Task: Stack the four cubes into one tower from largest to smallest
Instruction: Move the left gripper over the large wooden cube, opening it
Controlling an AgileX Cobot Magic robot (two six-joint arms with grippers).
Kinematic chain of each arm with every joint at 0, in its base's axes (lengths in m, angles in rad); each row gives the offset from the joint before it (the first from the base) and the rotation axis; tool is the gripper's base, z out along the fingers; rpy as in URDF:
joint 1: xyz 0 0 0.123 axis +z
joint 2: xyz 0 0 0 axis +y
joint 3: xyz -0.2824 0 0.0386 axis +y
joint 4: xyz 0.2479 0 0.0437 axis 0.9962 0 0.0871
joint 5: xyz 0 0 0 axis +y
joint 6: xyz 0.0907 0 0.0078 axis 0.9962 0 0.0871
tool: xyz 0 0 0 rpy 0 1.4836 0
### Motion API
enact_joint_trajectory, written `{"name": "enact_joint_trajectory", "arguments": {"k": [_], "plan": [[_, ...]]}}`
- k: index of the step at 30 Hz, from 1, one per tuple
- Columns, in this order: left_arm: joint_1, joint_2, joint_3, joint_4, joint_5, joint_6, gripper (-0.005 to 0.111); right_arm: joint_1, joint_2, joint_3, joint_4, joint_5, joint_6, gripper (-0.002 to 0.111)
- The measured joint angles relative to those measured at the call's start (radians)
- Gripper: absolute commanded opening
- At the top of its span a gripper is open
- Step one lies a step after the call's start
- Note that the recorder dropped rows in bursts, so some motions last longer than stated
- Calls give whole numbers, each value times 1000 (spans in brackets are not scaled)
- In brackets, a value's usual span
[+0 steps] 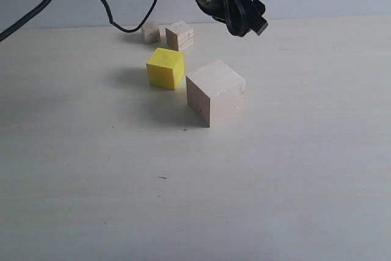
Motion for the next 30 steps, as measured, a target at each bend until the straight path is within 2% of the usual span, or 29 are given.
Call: {"name": "enact_joint_trajectory", "arguments": {"k": [13,30], "plan": [[0,0,0,-4,-53,0,78,0,0,0,0,0,0,0],[0,73,0,-7,-49,4,78,0,0,0,0,0,0,0]]}}
